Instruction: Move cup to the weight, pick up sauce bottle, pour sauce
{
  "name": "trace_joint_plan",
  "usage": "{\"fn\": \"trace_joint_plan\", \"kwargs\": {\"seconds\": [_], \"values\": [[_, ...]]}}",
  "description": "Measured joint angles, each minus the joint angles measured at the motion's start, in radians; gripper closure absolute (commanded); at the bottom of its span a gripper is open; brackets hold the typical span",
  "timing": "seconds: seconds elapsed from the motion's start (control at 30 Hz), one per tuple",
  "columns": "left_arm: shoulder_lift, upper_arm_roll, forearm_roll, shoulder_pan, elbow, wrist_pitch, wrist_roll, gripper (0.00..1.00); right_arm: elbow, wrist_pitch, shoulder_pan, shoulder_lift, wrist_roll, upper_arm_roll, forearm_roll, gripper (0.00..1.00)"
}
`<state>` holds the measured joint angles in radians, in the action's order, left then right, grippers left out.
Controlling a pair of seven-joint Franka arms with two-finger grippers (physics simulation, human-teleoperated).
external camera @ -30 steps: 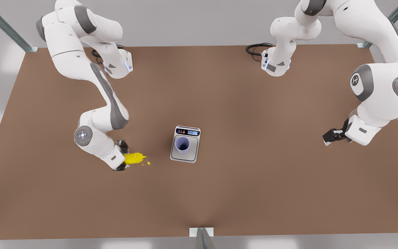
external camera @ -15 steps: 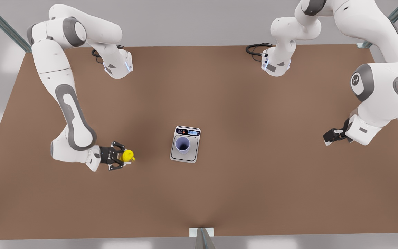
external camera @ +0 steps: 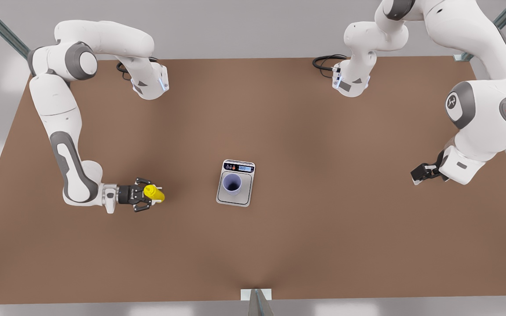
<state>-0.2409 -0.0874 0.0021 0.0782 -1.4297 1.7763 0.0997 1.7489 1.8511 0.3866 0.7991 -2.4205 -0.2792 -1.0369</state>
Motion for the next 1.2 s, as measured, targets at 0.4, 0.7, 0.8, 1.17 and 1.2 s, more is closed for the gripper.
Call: {"fn": "trace_joint_plan", "kwargs": {"seconds": [0.4,0.7,0.8,1.17,1.2], "values": [[-0.002,0.000,-0.001,0.000,0.000,0.000,-0.002,0.00,-0.029,0.017,-0.009,0.040,0.001,0.001,0.002,0.35],[0.000,0.000,0.000,0.000,0.000,0.000,0.000,0.00,-0.031,0.017,-0.009,0.040,0.003,0.001,0.001,0.20],[0.002,-0.002,0.000,0.000,0.000,-0.002,0.000,0.00,-0.030,0.016,-0.006,0.040,0.007,0.000,0.004,0.00],[0.000,-0.002,0.001,0.000,0.000,0.000,-0.002,0.00,-0.010,0.003,0.026,0.037,0.017,0.002,0.012,0.00],[0.000,-0.002,0.001,0.000,0.000,0.000,-0.002,0.00,-0.009,0.002,0.027,0.037,0.015,0.001,0.012,0.00]]}}
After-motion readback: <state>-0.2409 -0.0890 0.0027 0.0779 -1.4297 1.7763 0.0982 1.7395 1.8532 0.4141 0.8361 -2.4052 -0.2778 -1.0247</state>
